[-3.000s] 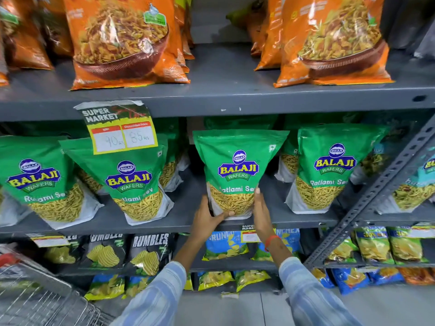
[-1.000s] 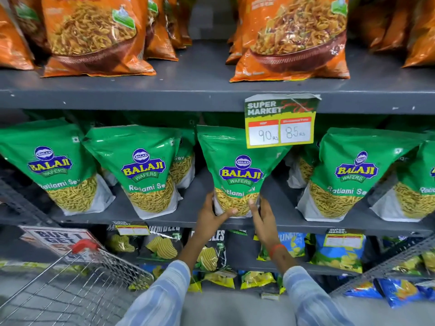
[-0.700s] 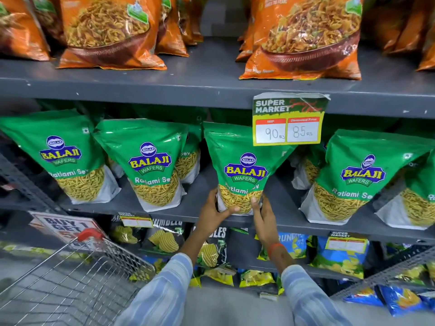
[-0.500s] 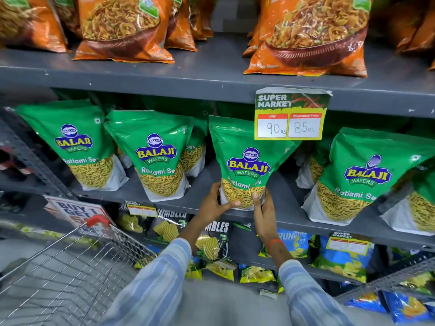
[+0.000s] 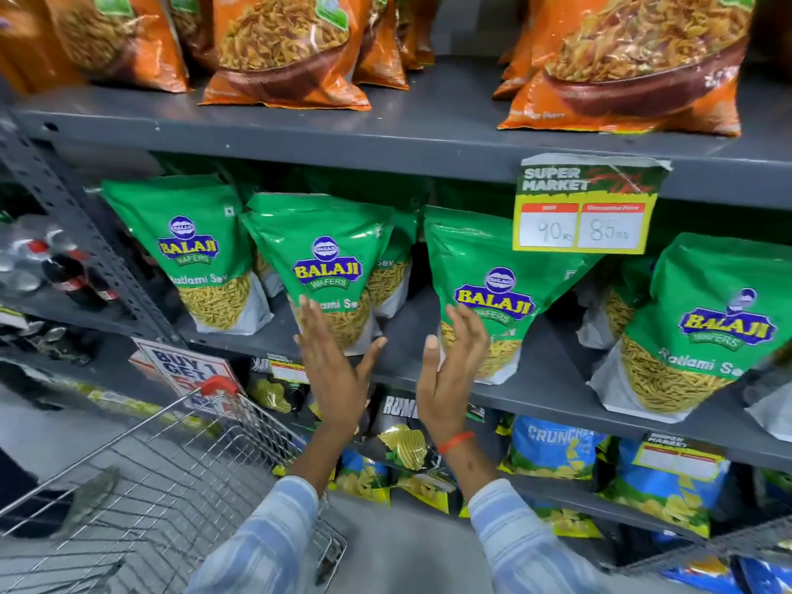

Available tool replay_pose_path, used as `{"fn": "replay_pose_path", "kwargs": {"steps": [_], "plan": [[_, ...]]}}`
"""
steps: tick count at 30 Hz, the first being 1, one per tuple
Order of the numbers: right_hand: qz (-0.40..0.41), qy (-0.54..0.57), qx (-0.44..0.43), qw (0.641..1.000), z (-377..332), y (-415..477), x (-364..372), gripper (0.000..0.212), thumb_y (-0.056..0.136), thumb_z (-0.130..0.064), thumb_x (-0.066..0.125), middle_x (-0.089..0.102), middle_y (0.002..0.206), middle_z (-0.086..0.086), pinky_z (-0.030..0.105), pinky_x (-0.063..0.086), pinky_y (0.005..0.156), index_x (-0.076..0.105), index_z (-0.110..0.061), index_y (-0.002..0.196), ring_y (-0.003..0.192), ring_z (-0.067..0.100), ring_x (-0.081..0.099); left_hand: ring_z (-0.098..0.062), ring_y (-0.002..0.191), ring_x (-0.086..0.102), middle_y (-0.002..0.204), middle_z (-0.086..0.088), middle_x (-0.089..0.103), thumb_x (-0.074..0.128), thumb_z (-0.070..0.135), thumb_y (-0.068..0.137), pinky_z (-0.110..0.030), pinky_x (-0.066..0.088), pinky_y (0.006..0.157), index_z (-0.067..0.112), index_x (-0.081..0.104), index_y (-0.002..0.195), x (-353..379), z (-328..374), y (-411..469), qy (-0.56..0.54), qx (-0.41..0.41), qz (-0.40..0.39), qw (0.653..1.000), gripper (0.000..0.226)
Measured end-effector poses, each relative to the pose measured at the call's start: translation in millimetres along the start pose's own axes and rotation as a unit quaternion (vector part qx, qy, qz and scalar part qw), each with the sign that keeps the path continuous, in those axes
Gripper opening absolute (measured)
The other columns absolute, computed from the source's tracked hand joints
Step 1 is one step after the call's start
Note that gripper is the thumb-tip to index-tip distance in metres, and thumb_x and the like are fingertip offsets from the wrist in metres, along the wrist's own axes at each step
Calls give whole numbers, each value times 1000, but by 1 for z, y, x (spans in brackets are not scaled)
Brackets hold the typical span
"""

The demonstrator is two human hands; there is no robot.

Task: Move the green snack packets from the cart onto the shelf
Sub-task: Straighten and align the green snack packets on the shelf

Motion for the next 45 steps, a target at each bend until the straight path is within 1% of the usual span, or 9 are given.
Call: {"fn": "replay_pose_path", "kwargs": {"steps": [7, 12, 17, 24, 29, 33, 36, 42, 45], "plan": [[-86, -5, 76, 993, 20, -14, 78, 59, 93, -49, 29, 38, 141, 13, 3, 19, 108, 37, -9, 135, 131, 13, 35, -23, 147, 8, 160, -5, 1, 74, 41, 70, -51, 25, 117, 19, -8, 147, -8, -94, 40, -108, -125, -150, 975, 114], [-117, -67, 139, 981, 42, -18, 118, 48, 96, -27, 39, 34, 146, 15, 26, 23, 111, 32, -7, 139, 136, 26, 32, -20, 144, 22, 159, -1, 13, 73, 32, 75, -32, 30, 107, 20, -3, 148, -3, -115, 62, -157, -121, -253, 947, 106], [-154, -58, 176, 971, 53, -24, 142, 60, 92, -43, 38, 35, 148, 11, 24, 26, 109, 27, -13, 143, 137, 23, 33, -25, 130, 45, 145, -6, 43, 72, 35, 75, -44, 46, 101, 21, 20, 143, 4, -126, 69, -169, -97, -289, 937, 86], [-119, -41, 187, 974, 59, -31, 143, 67, 85, -67, 33, 50, 136, 4, 48, 42, 106, 36, -25, 137, 128, 18, 46, -20, 121, 54, 131, -2, 56, 74, 42, 70, -34, 51, 94, 22, 36, 130, 15, -135, 68, -230, -124, -308, 915, 73], [-72, -24, 175, 982, 56, -36, 127, 46, 84, -65, 38, 48, 123, -17, 30, 40, 101, 35, -47, 127, 118, -9, 44, -12, 113, 58, 122, 3, 60, 74, 33, 75, -36, 50, 96, 25, 40, 122, 29, -125, 70, -251, -102, -370, 889, 59], [-71, -16, 193, 979, 54, -34, 125, 53, 79, -72, 36, 47, 122, -17, 23, 39, 98, 30, -47, 126, 115, -4, 46, -8, 113, 58, 118, 9, 61, 73, 45, 68, -40, 49, 99, 28, 41, 118, 34, -126, 75, -252, -101, -391, 879, 63], [-79, -11, 194, 978, 54, -33, 126, 54, 78, -74, 35, 41, 122, -37, 10, 37, 95, 30, -50, 127, 114, -22, 41, -7, 109, 59, 115, 7, 62, 74, 37, 72, -40, 51, 96, 26, 40, 117, 34, -127, 72, -248, -106, -377, 886, 57], [-29, -19, 183, 982, 48, -35, 122, 75, 84, -66, 36, 27, 152, -8, 42, 30, 116, 20, -25, 145, 141, 4, 26, -19, 135, 40, 140, 1, 47, 74, 31, 74, -30, 39, 105, 34, 35, 128, 24, -121, 75, -226, -68, -359, 903, 66], [58, -12, 119, 991, 13, -28, 120, 69, 91, -52, 35, 20, 156, 1, 31, 20, 119, 17, -13, 146, 145, 8, 17, -2, 144, 11, 159, 8, 10, 74, 39, 71, -8, 22, 107, 32, 22, 143, 6, -123, 84, -183, -8, -262, 948, 89]]}}
Point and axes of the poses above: each hand's wrist, its own y-axis towards the middle knuckle, its own x-axis out of the palm, z = x × y, the point moved 5 cm from there along y, towards the middle knuckle
